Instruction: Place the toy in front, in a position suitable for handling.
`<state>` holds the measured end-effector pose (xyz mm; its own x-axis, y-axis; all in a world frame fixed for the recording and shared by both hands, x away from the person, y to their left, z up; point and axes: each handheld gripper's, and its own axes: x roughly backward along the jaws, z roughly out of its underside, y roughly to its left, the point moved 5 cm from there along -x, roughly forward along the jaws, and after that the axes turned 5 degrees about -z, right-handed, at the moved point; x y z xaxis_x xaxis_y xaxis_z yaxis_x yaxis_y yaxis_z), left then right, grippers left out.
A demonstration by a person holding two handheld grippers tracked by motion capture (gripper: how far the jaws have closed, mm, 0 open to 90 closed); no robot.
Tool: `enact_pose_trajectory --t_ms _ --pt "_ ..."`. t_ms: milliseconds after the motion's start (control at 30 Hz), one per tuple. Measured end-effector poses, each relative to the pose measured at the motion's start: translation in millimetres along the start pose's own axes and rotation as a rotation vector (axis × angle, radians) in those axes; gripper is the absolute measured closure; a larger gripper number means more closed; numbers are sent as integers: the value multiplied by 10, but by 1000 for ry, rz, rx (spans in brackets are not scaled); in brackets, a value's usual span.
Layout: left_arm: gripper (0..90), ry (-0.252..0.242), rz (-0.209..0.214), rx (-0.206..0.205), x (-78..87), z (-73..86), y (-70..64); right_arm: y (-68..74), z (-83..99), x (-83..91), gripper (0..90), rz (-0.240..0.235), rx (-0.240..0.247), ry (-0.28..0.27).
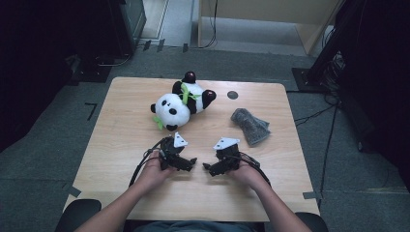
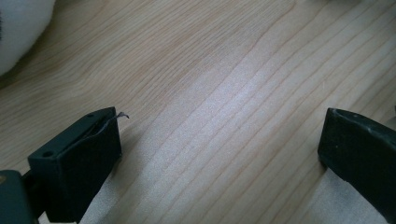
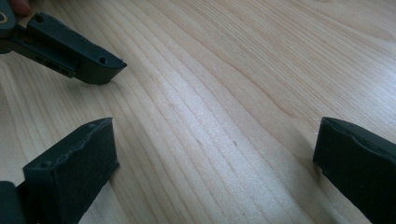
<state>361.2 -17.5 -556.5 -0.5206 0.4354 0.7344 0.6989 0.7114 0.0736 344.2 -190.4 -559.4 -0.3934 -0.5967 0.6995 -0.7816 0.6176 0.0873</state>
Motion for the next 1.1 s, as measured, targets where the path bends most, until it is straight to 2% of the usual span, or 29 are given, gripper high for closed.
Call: enact_pose_trajectory --t_ms 367,500,667,700,767,800,900,933,967,1000,1067,1100 --pt "0 -1 -5 10 2 1 -6 3 0 -1 0 6 -1 0" --pt "0 0 7 -8 13 14 10 9 -18 -20 0 32 -22 -5" --pt "0 6 11 -12 16 11 16 8 -26 -21 0 34 -25 4" --pt "16 10 15 -22 26 -10 22 8 -26 -21 0 33 -26 4" --pt "137 7 19 -22 45 -15 24 10 -29 -18 0 38 -35 6" --pt "165 2 10 -33 64 -25 39 7 -31 -17 2 39 -38 8" --pt "171 16 6 -31 69 -28 66 -4 -41 -7 28 34 -56 9" --pt "179 13 13 -19 75 -32 78 -25 -67 33 126 16 -96 -6" --pt "194 4 19 -10 99 -48 103 -38 -96 63 154 -20 -115 -32" --pt "211 -4 20 -5 114 -58 115 -47 -114 91 149 -32 -132 -47" --pt "212 -11 20 -3 131 -68 128 -55 -130 119 149 -32 -142 -55" --pt "222 -21 22 1 146 -80 142 -71 -163 168 149 -11 -123 -73"
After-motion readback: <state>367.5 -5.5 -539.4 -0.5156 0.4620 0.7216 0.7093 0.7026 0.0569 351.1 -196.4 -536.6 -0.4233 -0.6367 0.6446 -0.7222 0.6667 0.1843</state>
